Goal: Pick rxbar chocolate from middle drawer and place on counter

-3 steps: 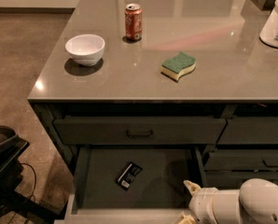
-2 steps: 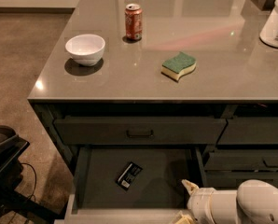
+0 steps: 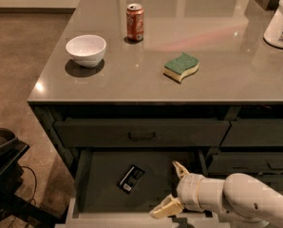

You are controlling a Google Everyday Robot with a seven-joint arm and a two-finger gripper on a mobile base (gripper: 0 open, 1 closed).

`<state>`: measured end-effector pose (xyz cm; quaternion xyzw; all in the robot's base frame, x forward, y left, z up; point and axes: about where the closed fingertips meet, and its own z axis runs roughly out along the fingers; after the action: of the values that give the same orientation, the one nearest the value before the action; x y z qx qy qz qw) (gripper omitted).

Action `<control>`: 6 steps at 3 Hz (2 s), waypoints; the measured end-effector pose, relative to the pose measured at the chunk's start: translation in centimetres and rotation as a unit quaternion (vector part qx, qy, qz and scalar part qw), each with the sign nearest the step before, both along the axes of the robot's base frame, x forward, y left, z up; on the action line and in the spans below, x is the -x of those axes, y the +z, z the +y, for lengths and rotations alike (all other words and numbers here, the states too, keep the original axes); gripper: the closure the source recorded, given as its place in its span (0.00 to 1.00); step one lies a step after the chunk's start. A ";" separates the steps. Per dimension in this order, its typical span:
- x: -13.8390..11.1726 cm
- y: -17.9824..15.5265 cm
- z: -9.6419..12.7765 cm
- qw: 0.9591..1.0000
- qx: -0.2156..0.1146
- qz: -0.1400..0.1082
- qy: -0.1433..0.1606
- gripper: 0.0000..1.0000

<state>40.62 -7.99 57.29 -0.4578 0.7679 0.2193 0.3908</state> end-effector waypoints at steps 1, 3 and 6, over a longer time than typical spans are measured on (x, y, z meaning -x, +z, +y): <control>0.2 -0.3 0.1 1.000 -0.003 0.001 -0.002 0.00; -3.7 -2.8 0.9 0.998 -0.024 -0.048 -0.030 0.00; -6.0 -5.8 4.3 0.997 -0.044 -0.056 -0.007 0.00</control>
Offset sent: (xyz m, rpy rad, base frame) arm 0.0466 -0.0033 -0.0344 0.0453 -0.1328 -0.1163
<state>46.58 -3.64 51.51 -0.4464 0.7378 0.2239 0.4541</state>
